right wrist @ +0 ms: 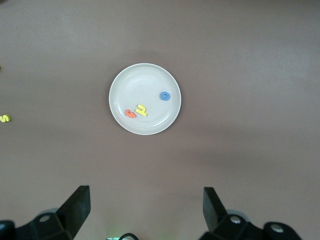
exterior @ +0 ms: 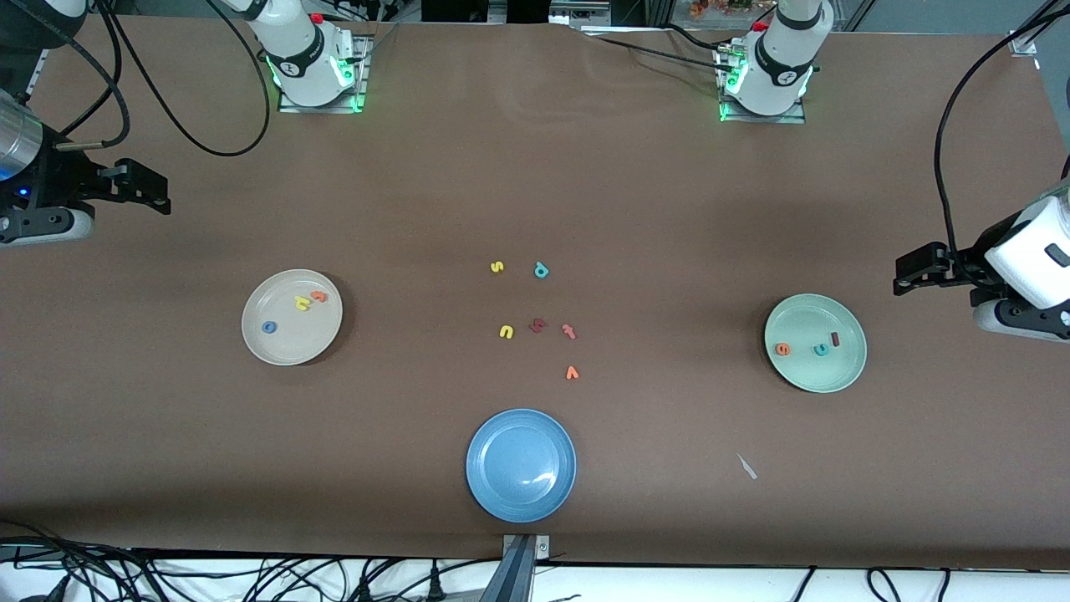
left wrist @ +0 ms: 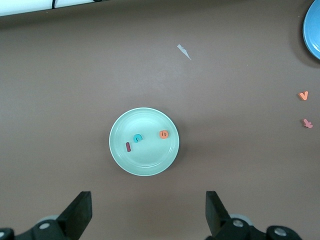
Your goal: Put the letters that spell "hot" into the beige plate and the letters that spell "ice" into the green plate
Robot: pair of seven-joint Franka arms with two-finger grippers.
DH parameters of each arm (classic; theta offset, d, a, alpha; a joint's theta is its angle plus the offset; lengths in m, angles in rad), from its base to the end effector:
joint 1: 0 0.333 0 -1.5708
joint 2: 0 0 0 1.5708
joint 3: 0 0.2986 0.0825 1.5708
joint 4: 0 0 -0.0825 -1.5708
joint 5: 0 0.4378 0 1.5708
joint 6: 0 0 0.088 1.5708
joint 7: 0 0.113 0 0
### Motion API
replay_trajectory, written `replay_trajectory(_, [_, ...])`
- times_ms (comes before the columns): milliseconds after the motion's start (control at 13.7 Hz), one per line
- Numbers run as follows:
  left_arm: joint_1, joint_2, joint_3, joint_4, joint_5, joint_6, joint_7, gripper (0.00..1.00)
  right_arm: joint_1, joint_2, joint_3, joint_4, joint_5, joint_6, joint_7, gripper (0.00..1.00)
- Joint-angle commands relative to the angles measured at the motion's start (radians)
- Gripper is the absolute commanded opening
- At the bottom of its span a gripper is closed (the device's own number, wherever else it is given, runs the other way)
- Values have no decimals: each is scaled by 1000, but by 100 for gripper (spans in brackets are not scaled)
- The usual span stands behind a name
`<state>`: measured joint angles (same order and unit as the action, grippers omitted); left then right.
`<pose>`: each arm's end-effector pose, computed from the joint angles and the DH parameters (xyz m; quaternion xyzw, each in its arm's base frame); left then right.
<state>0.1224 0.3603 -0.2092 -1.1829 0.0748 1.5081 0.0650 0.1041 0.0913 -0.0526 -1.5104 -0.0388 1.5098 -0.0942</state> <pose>0.7001 -0.0257 0.5660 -0.9976 0.0680 0.0140 0.0008 0.6261 0.0290 0.5714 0.9961 0.0724 -0.0463 0.0208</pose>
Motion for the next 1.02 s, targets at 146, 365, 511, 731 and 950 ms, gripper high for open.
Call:
replay_trajectory(146, [3,-14,8,-18,11,1,26,100,-7,4,5,22,3,-20,-1,100])
replay_trajectory(365, [6,-12,10,-18,10,1,29,100,-7,4,4,22,5,-20,-1,100])
replay_trajectory(511, [6,-12,10,-18,10,3,29,100,-7,4,4,22,5,-20,-1,100])
replay_trajectory(731, [5,-12,10,-18,11,3,27,100,-7,4,4,21,13,-20,-1,100])
replay_trajectory(950, [6,-11,10,-18,10,3,29,100,-7,5,-3,21,17,-20,-1,100])
